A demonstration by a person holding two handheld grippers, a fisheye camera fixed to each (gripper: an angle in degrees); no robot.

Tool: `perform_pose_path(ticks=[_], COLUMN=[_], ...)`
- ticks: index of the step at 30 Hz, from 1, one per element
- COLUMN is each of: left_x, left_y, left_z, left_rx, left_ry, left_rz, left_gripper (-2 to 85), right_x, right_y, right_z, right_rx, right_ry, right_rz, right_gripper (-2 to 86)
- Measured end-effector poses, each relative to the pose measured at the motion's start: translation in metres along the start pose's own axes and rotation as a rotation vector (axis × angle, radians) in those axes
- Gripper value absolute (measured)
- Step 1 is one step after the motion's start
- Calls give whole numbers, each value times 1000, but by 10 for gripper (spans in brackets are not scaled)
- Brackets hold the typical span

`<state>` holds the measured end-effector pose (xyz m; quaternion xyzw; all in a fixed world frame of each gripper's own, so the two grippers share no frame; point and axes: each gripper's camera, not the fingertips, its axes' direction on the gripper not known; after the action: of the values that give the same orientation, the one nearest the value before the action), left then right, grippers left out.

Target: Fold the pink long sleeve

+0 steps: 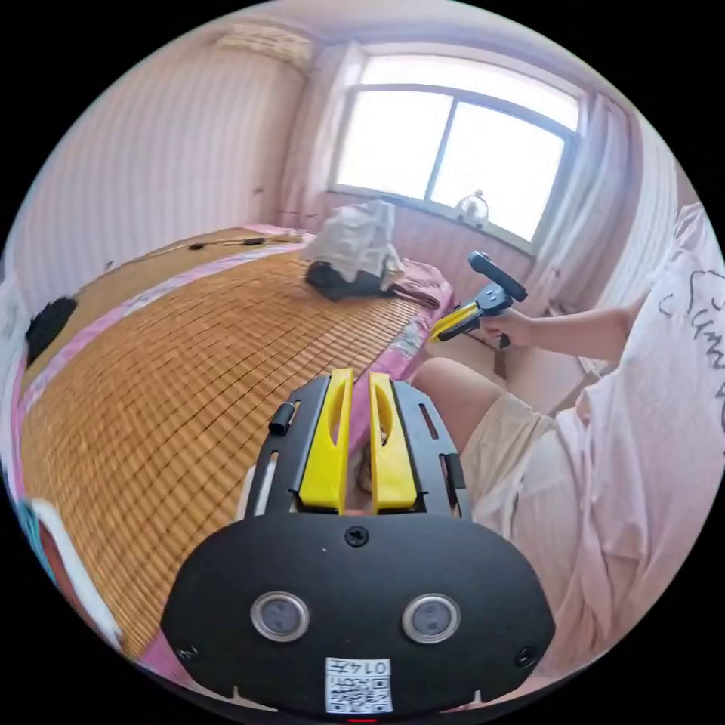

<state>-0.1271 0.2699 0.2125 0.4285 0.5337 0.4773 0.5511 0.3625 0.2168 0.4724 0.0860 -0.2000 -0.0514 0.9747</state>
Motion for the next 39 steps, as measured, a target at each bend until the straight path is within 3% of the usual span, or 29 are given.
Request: perform_pose_path(ticks=[4, 12, 15, 18, 25, 29, 32, 36, 39], left_x=[11, 41, 52, 62, 92, 97, 110, 116, 79], left_y=[-84, -219, -259, -289, -333, -318, -293, -241, -211], left_z=[116, 321, 375, 421, 506, 532, 508, 444, 385], left_rx=[-45, -225, -256, -265, -291, -435, -417, -426, -456], left_ry=[201, 353, 353, 301, 165, 178, 133, -30, -31], left_rz=[149, 226, 259, 305, 405, 348, 444, 603, 463], left_gripper=[75, 97, 99, 102, 103, 103, 84, 34, 3], right_x=[95, 255, 308, 334, 298, 259, 235, 204, 169], right_y=[18, -51, -59, -39, 29, 70, 90, 91, 74], right_z=[-1, 16, 42, 38, -14, -62, -87, -118, -132], right_rx=[40, 44, -34, 65, 179, 306, 382, 493, 548], right_ry=[99, 343, 325, 207, 250, 173, 99, -49, -180], right_rz=[195, 411, 496, 533, 326, 277, 276, 255, 215], right_gripper=[112, 101, 111, 96, 29, 22, 19, 16, 15])
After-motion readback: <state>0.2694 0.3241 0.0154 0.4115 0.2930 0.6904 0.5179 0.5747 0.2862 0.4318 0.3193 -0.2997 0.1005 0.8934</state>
